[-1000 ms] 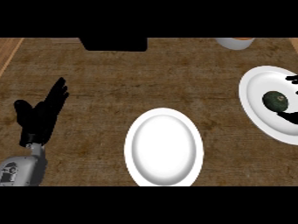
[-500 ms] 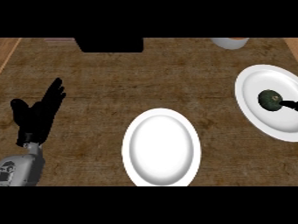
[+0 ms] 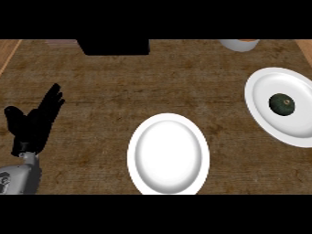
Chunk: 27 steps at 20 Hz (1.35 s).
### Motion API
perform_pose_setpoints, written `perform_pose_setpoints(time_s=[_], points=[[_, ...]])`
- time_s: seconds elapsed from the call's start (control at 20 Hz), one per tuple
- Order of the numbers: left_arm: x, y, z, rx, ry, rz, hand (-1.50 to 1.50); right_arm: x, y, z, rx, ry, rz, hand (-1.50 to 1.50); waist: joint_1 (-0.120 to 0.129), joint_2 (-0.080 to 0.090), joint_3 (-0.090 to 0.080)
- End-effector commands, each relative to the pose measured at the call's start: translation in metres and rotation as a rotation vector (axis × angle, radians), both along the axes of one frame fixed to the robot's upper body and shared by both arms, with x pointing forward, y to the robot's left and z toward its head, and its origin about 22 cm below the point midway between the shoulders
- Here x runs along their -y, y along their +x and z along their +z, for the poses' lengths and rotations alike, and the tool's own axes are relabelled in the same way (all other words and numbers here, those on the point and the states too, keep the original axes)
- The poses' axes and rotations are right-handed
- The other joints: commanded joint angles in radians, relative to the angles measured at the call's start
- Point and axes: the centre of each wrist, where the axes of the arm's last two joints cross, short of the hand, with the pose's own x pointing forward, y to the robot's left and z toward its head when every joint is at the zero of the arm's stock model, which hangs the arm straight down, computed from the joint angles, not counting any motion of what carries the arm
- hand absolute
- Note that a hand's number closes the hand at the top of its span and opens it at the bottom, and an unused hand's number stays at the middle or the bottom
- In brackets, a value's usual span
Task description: Pick the squash from the plate and place it in the plate
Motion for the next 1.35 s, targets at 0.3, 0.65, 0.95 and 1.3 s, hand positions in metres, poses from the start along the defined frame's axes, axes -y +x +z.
perform_pose_setpoints(time_s=[0.3, 0.65, 0.95, 1.3], points=[[0.013, 0.003, 0.008, 0.008, -0.009, -0.020, 0.00, 0.051, -0.037, 0.007, 0.011, 0.065, 0.027, -1.50, 0.017, 0.006, 0.002], [0.015, -0.004, 0.009, -0.001, -0.009, -0.031, 0.00, 0.070, -0.061, -0.002, 0.023, 0.043, -0.022, -1.50, 0.027, 0.009, 0.004], [0.020, 0.012, 0.005, 0.018, -0.023, -0.027, 0.00, 0.088, -0.076, 0.008, 0.006, 0.018, -0.036, -1.50, 0.024, 0.013, 0.004], [0.019, 0.001, -0.002, 0.008, -0.010, -0.048, 0.00, 0.099, -0.091, 0.008, -0.040, -0.038, -0.078, -1.50, 0.031, 0.014, 0.005]])
